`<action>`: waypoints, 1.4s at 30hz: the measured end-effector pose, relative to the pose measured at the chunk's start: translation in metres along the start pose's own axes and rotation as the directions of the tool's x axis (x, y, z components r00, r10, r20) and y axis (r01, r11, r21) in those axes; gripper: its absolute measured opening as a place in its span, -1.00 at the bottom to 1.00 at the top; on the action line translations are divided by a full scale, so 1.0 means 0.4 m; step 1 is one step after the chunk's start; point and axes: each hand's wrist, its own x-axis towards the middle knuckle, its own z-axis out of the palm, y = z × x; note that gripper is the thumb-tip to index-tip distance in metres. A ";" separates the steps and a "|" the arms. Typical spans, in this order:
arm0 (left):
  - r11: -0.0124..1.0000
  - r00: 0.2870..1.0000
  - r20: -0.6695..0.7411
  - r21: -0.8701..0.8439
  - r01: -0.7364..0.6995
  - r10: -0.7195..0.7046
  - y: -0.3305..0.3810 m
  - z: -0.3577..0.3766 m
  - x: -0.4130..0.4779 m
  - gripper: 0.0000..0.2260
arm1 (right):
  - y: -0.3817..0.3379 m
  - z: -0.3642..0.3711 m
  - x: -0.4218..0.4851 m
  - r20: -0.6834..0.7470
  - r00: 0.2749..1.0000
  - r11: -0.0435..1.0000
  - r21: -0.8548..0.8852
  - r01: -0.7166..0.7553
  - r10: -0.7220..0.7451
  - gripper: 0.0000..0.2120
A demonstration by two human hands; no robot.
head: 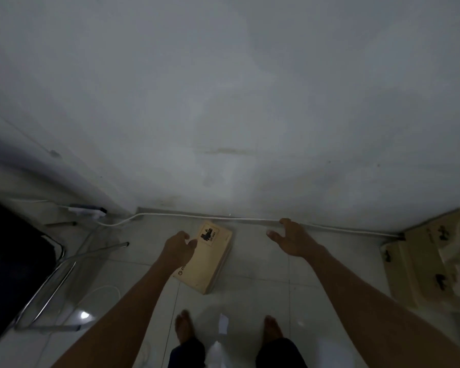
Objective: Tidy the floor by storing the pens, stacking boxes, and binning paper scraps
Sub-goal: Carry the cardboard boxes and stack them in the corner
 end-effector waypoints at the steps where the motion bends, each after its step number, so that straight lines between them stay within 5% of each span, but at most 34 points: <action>1: 1.000 1.000 0.012 0.002 0.007 -0.007 -0.017 0.003 0.022 -0.60 | -0.004 0.025 0.012 0.017 1.000 1.000 0.001 -0.015 0.015 -0.22; 20: 0.990 0.978 0.150 0.033 0.140 -0.143 -0.336 0.343 0.527 -0.58 | 0.101 0.548 0.418 0.166 0.978 0.988 0.067 -0.142 0.130 -0.23; 32: 0.970 0.966 0.089 0.028 0.241 -0.242 -0.521 0.590 0.813 -0.30 | 0.182 0.934 0.677 0.232 0.962 0.955 0.225 -0.195 0.141 -0.16; 37: 0.987 0.994 -0.057 0.119 0.103 -0.097 -0.505 0.677 0.759 -0.45 | 0.198 0.996 0.690 0.224 0.961 0.925 0.305 -0.226 0.161 -0.24; 42: 0.997 0.998 -0.056 -0.074 -0.010 0.005 -0.468 0.757 0.667 -0.58 | 0.258 0.993 0.657 0.135 0.936 0.836 0.423 -0.350 0.324 -0.44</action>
